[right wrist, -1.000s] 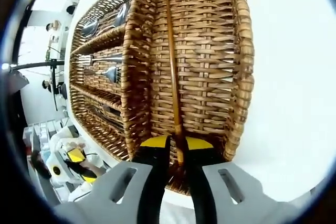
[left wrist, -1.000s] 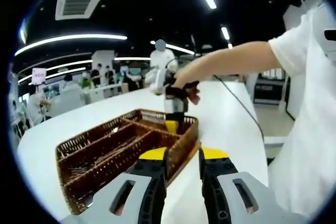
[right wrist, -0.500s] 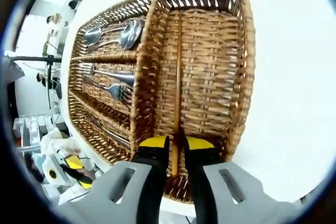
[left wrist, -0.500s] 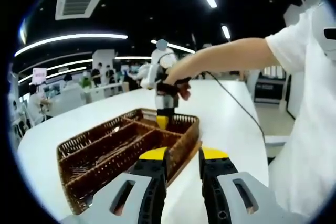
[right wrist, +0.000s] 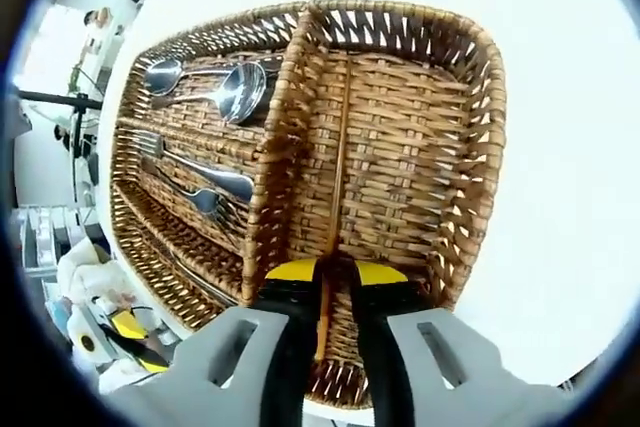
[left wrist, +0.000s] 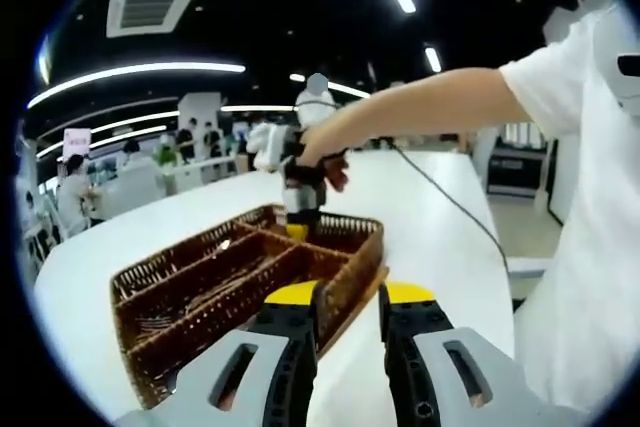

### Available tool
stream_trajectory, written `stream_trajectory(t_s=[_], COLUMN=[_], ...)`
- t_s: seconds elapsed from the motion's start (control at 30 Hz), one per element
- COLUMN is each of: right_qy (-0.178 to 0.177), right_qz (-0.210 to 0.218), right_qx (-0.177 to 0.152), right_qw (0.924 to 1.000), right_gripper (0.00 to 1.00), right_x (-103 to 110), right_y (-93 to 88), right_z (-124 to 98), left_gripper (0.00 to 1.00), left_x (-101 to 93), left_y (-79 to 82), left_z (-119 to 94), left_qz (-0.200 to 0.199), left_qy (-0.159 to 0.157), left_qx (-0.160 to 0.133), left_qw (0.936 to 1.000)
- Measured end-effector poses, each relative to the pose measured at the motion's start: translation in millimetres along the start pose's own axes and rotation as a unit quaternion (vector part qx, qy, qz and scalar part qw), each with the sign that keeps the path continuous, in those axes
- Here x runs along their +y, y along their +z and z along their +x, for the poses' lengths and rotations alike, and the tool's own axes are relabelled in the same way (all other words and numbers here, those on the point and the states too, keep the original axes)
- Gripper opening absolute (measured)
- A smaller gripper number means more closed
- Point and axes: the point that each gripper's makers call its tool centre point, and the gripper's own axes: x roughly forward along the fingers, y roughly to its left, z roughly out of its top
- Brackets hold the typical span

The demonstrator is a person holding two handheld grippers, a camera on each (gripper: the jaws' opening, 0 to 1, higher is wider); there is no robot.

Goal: Arrange the knives, forks, and spoons in their matching storage slots by inserting each utensil handle-first until every utensil is classified and aligned in the correct compartment

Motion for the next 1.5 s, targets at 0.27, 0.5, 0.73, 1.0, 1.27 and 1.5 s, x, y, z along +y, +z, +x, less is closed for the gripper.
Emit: stream_trajectory(t_s=[0.27, 0.5, 0.73, 1.0, 1.27, 1.5], right_qy=[-0.015, -0.014, -0.010, -0.008, -0.001, -0.002], right_qz=[-0.009, 0.007, 0.035, 0.054, 0.078, 0.096], right_qx=[-0.003, -0.006, -0.012, -0.013, -0.010, -0.001], right_qw=[0.9998, 0.9999, 0.9993, 0.9984, 0.9969, 0.9954], right_gripper=[0.05, 0.04, 0.04, 0.04, 0.04, 0.04], right_x=[-1.5, -1.5, -1.7, -3.7, -7.7, -10.4], right_y=[2.1, 1.2, 4.6, 0.2, -1.1, 0.8], right_z=[-0.6, -1.2, -2.6, -4.2, -4.9, -2.3], left_gripper=[0.22, 0.23, 0.23, 0.23, 0.23, 0.23], left_x=[1.1, 3.1, 6.0, 5.7, 0.1, -2.8], left_y=[-0.4, -0.6, -0.4, -0.4, 0.4, 0.9], left_z=[0.2, -1.6, -2.7, -4.5, -4.3, -3.8], left_qz=[-0.004, -0.005, -0.007, -0.006, -0.005, -0.005], left_qy=[0.002, 0.004, 0.005, 0.003, 0.001, 0.000], left_qx=[0.001, 0.001, 0.001, 0.000, -0.004, -0.005], left_qw=[1.0000, 1.0000, 1.0000, 1.0000, 1.0000, 1.0000])
